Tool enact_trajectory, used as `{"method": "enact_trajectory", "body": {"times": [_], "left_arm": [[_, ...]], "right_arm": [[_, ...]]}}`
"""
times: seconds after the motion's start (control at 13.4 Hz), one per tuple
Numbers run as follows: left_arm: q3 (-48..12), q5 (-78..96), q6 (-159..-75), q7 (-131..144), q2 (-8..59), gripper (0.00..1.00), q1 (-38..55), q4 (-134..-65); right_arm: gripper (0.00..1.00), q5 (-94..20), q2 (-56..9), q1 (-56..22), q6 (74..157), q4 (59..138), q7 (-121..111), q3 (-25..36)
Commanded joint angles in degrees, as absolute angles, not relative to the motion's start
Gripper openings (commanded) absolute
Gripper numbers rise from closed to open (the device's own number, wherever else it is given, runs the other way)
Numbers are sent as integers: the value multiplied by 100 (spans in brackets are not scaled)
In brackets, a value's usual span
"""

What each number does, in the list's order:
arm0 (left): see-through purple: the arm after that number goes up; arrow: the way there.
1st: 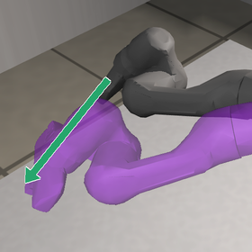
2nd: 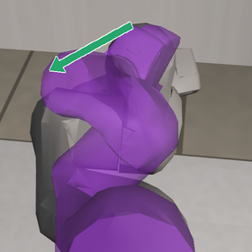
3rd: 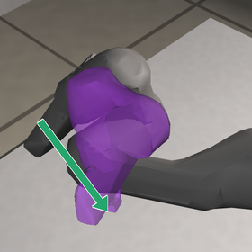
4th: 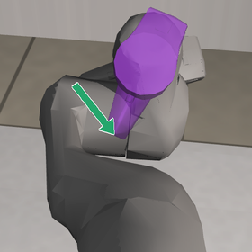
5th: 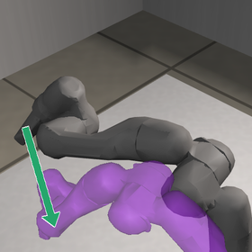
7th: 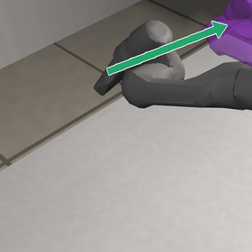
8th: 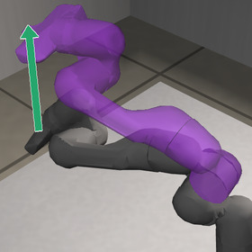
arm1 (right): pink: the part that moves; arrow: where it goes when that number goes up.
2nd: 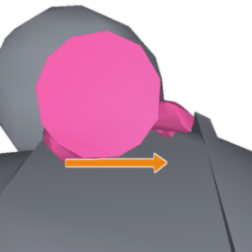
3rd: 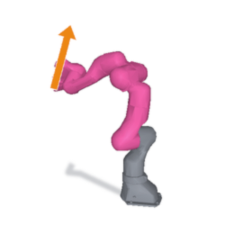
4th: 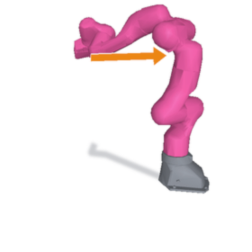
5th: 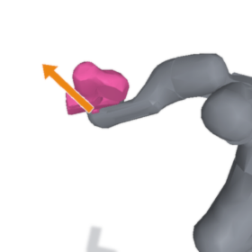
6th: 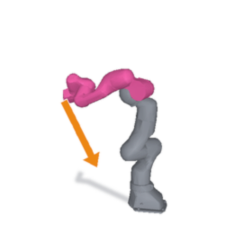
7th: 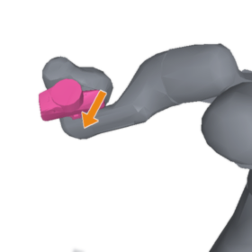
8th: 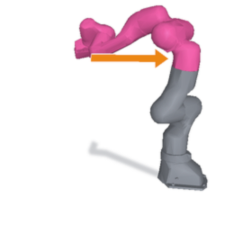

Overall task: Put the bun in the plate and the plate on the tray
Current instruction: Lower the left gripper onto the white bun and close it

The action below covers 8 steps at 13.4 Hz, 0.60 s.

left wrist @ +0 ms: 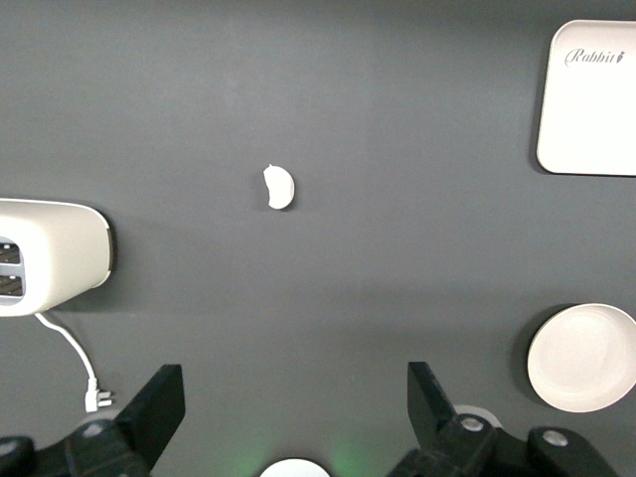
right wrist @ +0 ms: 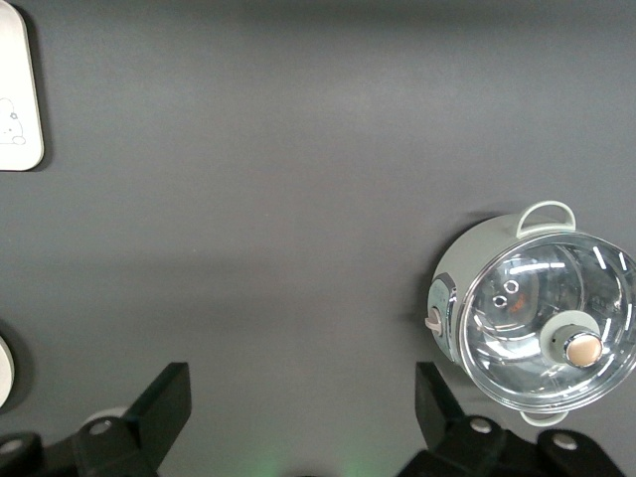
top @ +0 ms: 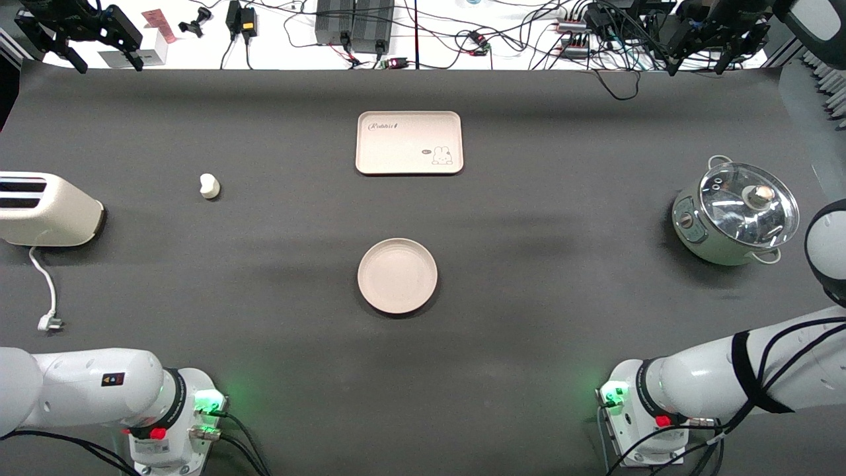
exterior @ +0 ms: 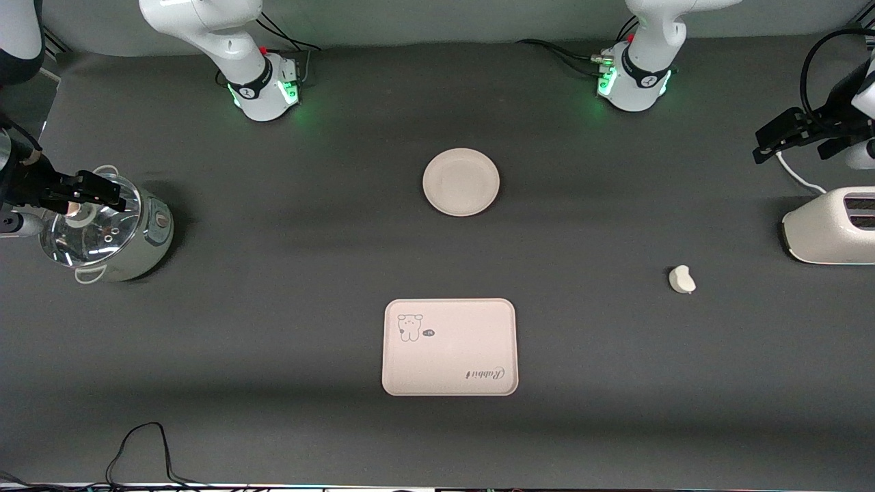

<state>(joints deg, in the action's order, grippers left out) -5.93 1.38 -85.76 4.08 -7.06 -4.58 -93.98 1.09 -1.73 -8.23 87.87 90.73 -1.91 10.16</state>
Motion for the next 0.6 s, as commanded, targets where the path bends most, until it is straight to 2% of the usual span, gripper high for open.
{"method": "enact_trajectory", "body": {"times": [0.0,0.3,0.52], "left_arm": [[-624,123,-8525,264,-738,100,-492,-9377],[-624,44,-8604,237,-721,100,-501,-9526],[-624,44,-9348,298,-520,99,-501,-10131]], "right_arm": [[100,9,-123,-826,8798,9088,-281,1037],[100,9,-114,-826,8789,9088,-281,1046],[100,9,-114,-817,8789,9079,-316,1046]]}}
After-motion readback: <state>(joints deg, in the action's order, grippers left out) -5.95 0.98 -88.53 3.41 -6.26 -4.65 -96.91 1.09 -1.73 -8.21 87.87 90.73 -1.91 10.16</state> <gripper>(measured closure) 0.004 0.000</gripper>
